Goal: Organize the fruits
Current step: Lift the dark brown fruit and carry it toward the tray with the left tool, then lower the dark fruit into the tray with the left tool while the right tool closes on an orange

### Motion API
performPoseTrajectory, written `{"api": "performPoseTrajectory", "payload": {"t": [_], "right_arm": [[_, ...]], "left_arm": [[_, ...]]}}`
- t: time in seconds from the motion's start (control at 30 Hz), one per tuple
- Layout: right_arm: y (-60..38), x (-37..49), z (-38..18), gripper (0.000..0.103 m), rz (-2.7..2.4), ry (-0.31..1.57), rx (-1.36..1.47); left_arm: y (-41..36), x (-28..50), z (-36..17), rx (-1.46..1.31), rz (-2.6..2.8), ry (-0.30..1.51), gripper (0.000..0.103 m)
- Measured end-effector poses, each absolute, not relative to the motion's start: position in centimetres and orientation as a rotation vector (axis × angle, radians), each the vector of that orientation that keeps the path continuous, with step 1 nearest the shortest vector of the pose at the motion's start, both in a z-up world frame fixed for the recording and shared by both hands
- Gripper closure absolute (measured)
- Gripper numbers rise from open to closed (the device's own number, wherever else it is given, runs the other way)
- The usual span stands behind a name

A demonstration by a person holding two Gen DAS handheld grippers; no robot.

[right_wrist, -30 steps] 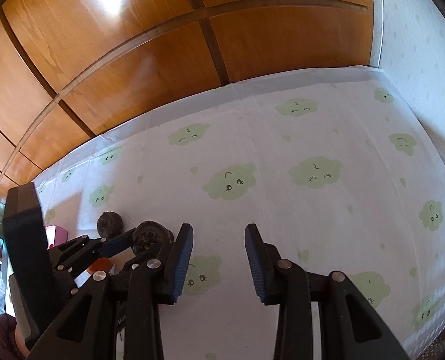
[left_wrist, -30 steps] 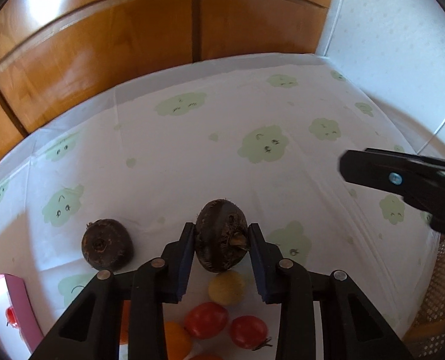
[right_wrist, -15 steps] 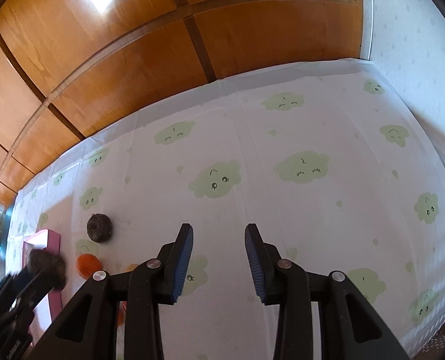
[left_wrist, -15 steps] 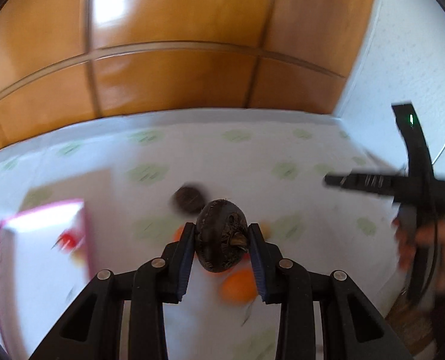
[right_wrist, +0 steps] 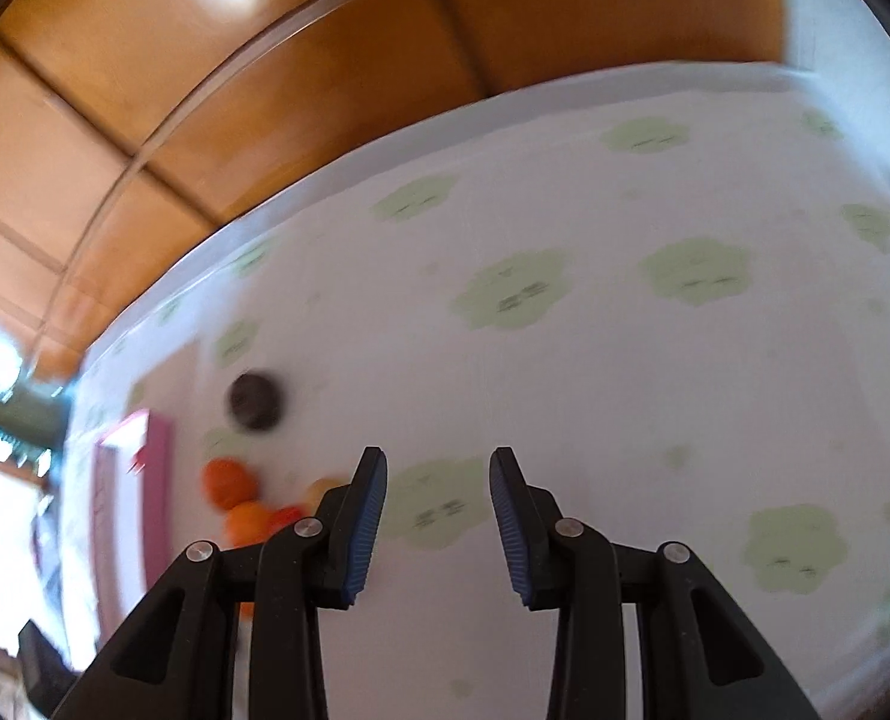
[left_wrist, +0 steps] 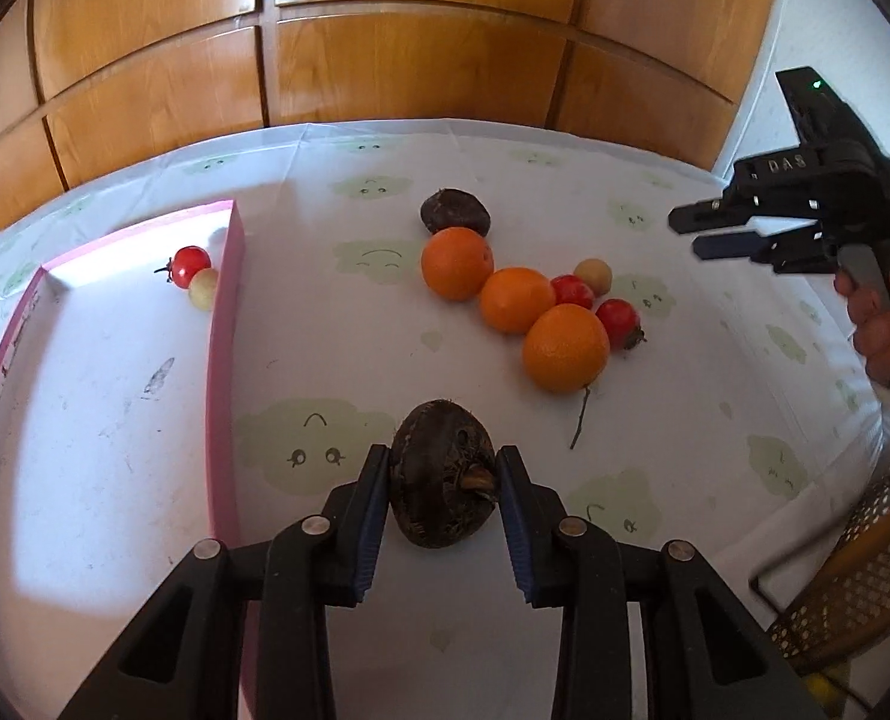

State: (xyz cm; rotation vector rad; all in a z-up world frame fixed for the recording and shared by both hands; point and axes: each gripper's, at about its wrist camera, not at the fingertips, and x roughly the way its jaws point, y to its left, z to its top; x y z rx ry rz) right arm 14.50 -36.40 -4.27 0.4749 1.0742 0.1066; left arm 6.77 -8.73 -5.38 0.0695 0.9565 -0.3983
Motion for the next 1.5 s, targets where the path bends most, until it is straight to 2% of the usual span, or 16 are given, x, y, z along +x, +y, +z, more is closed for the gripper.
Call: {"api": "performPoseTrajectory", "payload": {"t": [0.23, 0.5, 0.6, 0.73, 0.8, 0.87, 1.03, 1.1, 1.3, 1.5], "right_arm": [[-32.0, 14.6, -4.5, 0.076, 0.266, 1.108, 0.367], [-27.2, 13.5, -3.0, 0.075, 0.47, 1.047, 0.263], [-25.7, 13.4, -2.7, 0.068, 0.447, 1.022, 0.189], [-23.8, 14.2, -2.9, 0.064, 0.443, 1.029, 0.084], [-22.6, 14.8, -3.5, 0.049, 0.444, 1.06, 0.01], [-20.7, 15.7, -4.5, 0.044, 0.43, 1.094, -0.1], [-18.7, 16.3, -6.6, 0.045, 0.41, 1.145, -0.263], [-19.0, 16.5, -7.1, 0.063, 0.39, 1.157, -0.266], [-19.4, 16.3, -7.8, 0.063, 0.372, 1.142, -0.257], [-19.6, 16.1, -8.4, 0.064, 0.352, 1.137, -0.218]], "left_arm": [[-8.9, 7.4, -5.4, 0.059, -0.401, 0.941, 0.067], [-8.7, 7.1, -5.5, 0.053, -0.407, 0.922, 0.067], [-8.6, 7.0, -5.6, 0.049, -0.408, 0.916, 0.067], [-8.3, 7.0, -5.6, 0.033, -0.411, 0.918, 0.067], [-8.3, 7.0, -5.6, 0.027, -0.413, 0.918, 0.067], [-8.2, 7.0, -5.6, 0.025, -0.415, 0.917, 0.067], [-7.9, 7.0, -5.5, 0.013, -0.426, 0.917, 0.067], [-7.7, 6.9, -5.3, 0.013, -0.427, 0.916, 0.068], [-6.7, 6.6, -4.6, -0.026, -0.427, 0.917, 0.068], [-3.8, 6.6, -1.3, -0.113, -0.41, 0.854, 0.068]]}}
